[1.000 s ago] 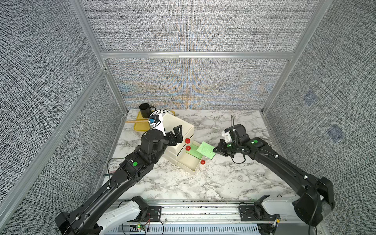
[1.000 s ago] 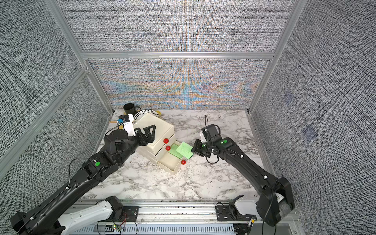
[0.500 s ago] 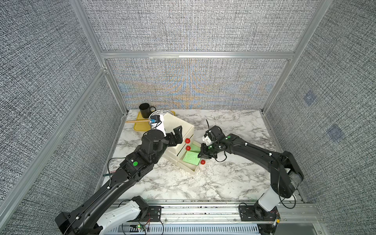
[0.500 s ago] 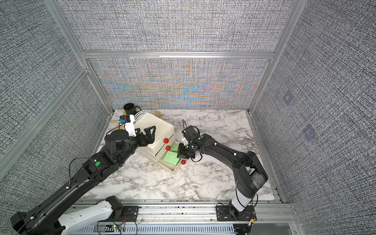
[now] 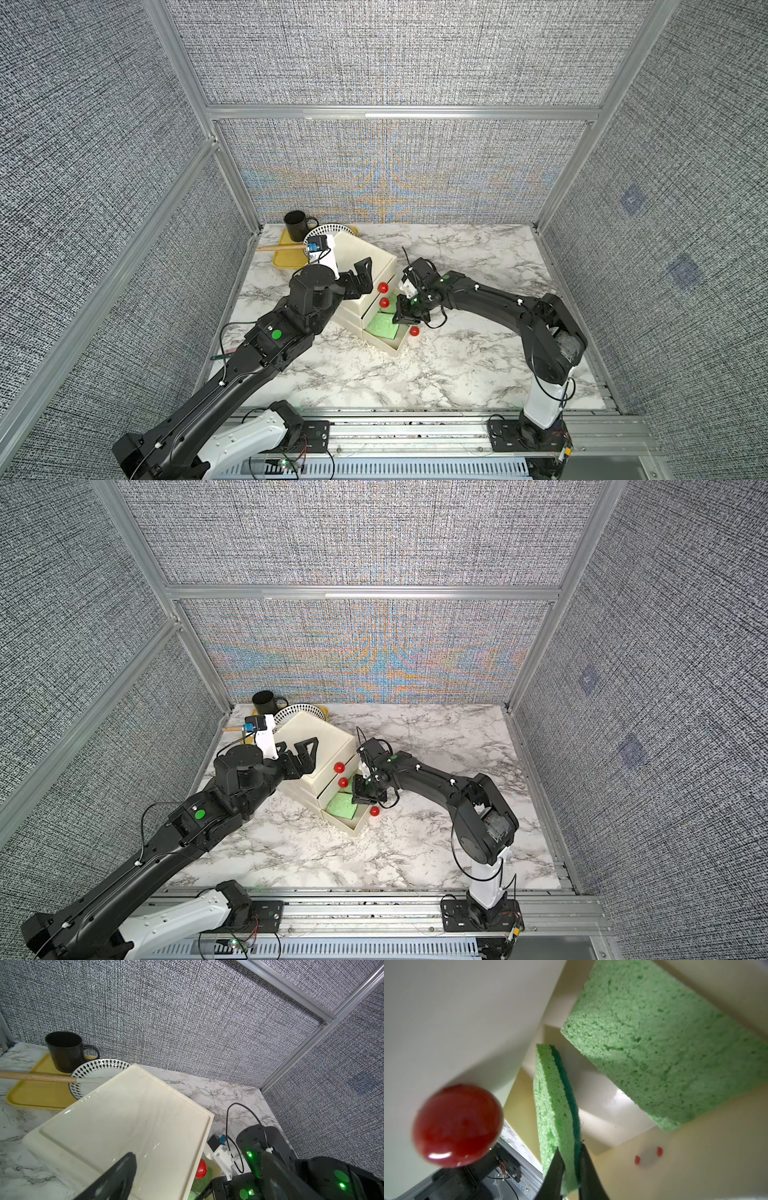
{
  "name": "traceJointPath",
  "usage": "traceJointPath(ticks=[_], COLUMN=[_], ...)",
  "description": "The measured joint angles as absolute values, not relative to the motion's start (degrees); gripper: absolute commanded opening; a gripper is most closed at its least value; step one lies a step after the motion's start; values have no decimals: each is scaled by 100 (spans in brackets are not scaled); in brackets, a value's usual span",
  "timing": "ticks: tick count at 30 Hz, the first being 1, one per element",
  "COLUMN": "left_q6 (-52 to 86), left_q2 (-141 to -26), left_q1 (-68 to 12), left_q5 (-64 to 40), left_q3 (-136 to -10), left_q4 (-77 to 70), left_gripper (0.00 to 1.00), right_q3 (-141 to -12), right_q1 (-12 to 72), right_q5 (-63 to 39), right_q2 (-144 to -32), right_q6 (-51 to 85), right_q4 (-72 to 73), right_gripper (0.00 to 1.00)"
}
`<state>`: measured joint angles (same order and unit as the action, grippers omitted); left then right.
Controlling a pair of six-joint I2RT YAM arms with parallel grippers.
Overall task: Please put the sticky notes in the drawer by color
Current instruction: Place the sponge in the drawer.
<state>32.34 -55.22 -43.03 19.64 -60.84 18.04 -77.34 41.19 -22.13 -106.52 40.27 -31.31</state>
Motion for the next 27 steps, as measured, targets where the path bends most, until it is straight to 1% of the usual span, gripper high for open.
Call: traceJointPath(ticks=[2,5,8,13,17,22,27], left_q6=[3203,3188,3155,3083,2930,2762,2630], left_q2=[-5518,-5522,-5551,-5625,-5839,-6486,-7244], left_q1=[-4303,-4303,-4303,-4303,-4287,-4007,-3559], left_q5=[1986,2040,2088,2158,2292,2290,1988], left_q3=[-6084,-6084,-6086,-6173,-6431,-7052,-7642], left_q4=[1802,1804,1804,1855,2189,2818,3424], left_gripper=[96,96,96,96,96,96,96], right_q3=[-7769,-7800,-7909,-8064,-7776,-6508,-5452], right_q1=[4165,4178,4165,4053,3881,3599,3358], right_q5=[-2082,-1839,-1557,-1103,-880,-880,-1094], right_q2=[-10637,-10549,-10418,-10119,-9598,-8753,-8499], right_q6=[3931,3793,3671,3559,3557,3798,4095], right_q4=[-3310,-3669,-3986,-4423,-4427,-3894,-3124], right_gripper=[37,43,45,45,41,29,18])
